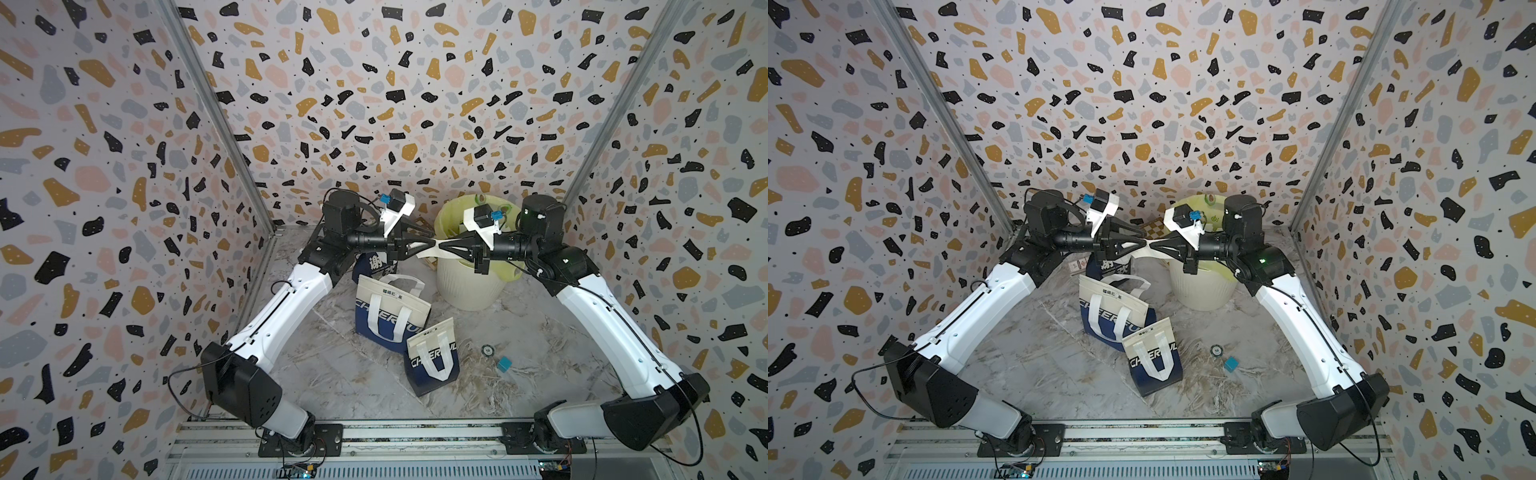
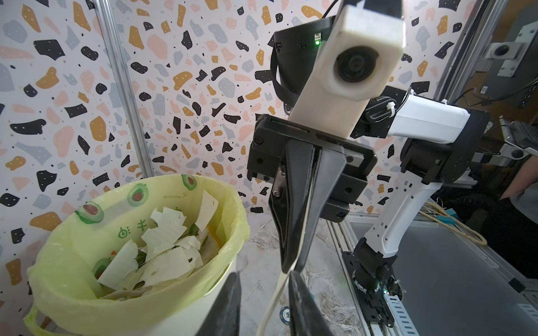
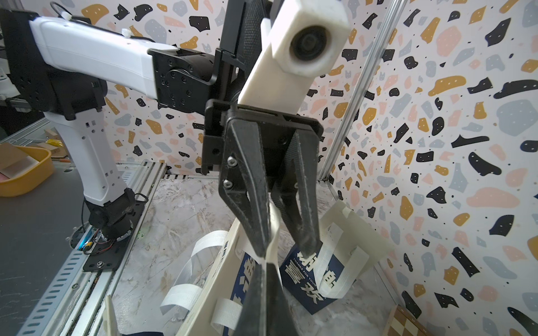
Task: Shred takeout receipts and throw away
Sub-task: Shred the takeout receipt.
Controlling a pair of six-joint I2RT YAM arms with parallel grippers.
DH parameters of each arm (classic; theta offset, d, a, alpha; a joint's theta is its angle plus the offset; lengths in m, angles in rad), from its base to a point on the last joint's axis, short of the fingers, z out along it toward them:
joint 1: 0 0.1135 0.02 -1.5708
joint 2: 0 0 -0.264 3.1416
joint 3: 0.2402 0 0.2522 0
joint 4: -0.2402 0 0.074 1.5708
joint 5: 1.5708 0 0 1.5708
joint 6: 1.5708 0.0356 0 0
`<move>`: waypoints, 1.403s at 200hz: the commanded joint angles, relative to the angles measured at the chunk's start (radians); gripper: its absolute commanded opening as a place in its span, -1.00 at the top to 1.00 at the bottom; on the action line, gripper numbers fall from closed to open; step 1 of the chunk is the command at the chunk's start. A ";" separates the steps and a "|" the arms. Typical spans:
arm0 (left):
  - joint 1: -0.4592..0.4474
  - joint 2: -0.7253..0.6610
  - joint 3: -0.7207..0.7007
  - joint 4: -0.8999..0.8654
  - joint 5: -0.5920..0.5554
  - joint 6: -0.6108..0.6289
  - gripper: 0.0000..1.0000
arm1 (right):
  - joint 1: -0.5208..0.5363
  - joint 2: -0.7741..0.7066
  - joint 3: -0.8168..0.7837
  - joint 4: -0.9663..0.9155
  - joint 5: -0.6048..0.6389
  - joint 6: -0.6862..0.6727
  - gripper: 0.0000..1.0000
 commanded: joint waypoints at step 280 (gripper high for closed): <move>-0.038 0.084 0.156 -0.010 -0.495 -0.115 1.00 | -0.095 0.075 0.117 0.097 0.862 0.458 0.99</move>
